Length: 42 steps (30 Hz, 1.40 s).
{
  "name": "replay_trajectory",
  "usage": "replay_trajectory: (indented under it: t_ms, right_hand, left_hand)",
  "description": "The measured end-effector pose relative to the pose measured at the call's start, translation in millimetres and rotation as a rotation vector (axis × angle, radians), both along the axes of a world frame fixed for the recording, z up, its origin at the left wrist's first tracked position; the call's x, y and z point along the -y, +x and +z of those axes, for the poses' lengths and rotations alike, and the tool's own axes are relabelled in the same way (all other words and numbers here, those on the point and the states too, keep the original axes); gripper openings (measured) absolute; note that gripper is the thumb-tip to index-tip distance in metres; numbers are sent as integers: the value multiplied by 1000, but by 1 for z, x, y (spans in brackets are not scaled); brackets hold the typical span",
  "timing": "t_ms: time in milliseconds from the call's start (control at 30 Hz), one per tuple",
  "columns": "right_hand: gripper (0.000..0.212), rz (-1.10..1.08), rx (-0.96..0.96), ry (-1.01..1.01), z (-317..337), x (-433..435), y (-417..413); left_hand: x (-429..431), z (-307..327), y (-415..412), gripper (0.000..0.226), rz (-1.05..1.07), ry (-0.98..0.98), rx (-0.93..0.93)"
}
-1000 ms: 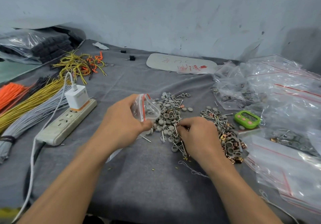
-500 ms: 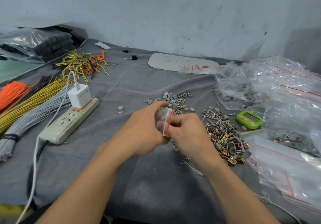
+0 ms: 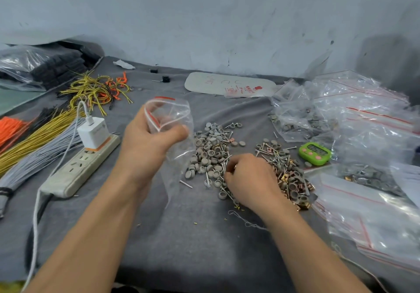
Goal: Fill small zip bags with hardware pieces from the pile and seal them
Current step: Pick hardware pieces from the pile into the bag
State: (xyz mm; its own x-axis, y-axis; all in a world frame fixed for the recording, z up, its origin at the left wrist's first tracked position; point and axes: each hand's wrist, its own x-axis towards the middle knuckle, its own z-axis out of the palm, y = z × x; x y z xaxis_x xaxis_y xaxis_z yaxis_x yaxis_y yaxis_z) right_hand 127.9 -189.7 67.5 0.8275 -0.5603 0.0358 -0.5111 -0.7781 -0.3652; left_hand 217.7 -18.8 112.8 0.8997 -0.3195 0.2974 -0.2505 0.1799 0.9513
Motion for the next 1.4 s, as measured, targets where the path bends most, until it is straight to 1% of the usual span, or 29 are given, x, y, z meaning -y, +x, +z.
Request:
replay_trajectory:
  t_ms: [67, 100, 133, 200, 233, 267, 300, 333, 367, 433, 467, 500, 567, 600, 633, 667, 733, 767, 800, 900, 967, 1033, 1167, 1200, 1233, 1333, 1367, 1400]
  right_hand:
    - [16, 66, -59, -89, 3, 0, -1]
    - [19, 106, -83, -110, 4, 1, -3]
    - [23, 145, -102, -126, 5, 3, -4]
    - [28, 196, -113, -115, 6, 7, -6]
    - [27, 201, -96, -62, 7, 8, -6]
    - [23, 203, -77, -1, 7, 8, -7]
    - [19, 211, -65, 38, 7, 9, -7]
    - [16, 225, -61, 50, 6, 9, -7]
    - [13, 234, -59, 49, 5, 9, -7]
    - [12, 231, -33, 50, 3, 9, -8]
    - [12, 223, -11, 57, 2, 10, -8]
    - [12, 211, 15, 62, 1, 11, -8]
    - [11, 179, 83, 45, -2, 12, -9]
    - [11, 165, 134, 35, -2, 12, -9]
    - [11, 150, 204, 40, -3, 12, -9]
    - [11, 132, 293, 69, -2, 12, -9]
    - [11, 79, 494, 178, 3, 10, -10]
    - [13, 37, 592, 266, 5, 9, -11]
    - [16, -12, 676, 381, 7, 8, -12]
    - [18, -103, 808, 739, 14, 2, -14]
    - [20, -68, 813, 881, 16, -4, -12]
    - [15, 26, 739, 883, 17, -10, -8]
    - [16, 249, 467, 714, 14, -13, 0]
    - [16, 256, 454, 699, 14, -12, 0]
    - [19, 222, 487, 703, 15, -9, 0]
    - [29, -3, 658, 728, 17, 7, -2]
    - [29, -62, 653, 679, 17, 13, -2]
    - [26, -96, 605, 609, 16, 19, -3]
  left_hand:
    - [-5, 3, 4, 46, -2, -112, -9]
    - [-6, 2, 7, 46, 8, -111, -29]
    - [-7, 0, 9, 43, 35, -60, -52]
    - [-3, -9, 11, 38, 137, 170, -91]
    - [-1, -13, 11, 38, 203, 287, -100]
    - [0, -15, 11, 41, 270, 343, -88]
    - [0, -14, 8, 46, 323, 328, -54]
    - [-3, -10, 7, 51, 380, 276, 22]
    - [-6, -5, 6, 57, 455, 241, 144]
    - [-13, 1, 4, 71, 566, 289, 382]
    - [-14, 1, 4, 80, 569, 358, 412]
    - [-12, -2, 4, 88, 540, 463, 381]
    - [-6, -10, 4, 98, 420, 765, 300]
    - [-2, -14, 5, 99, 345, 892, 286]
    - [1, -17, 5, 97, 282, 962, 288]
    - [4, -17, 3, 92, 233, 988, 300]
    - [9, -18, 1, 72, 148, 998, 313]
    - [12, -19, 1, 59, 101, 1004, 302]
    - [14, -21, 0, 51, 50, 1019, 285]
    - [24, -23, -1, 47, -65, 1074, 290]
    - [29, -25, -2, 48, -106, 1041, 304]
    - [33, -26, -3, 53, -155, 972, 292]
    - [32, -25, -3, 64, -215, 886, 285]
    - [31, -25, -3, 65, -202, 870, 277]
    - [29, -25, -2, 63, -184, 848, 266]
    - [21, -23, 1, 54, -115, 753, 207]
    - [18, -22, 3, 51, -97, 711, 181]
    - [15, -21, 4, 50, -84, 660, 151]
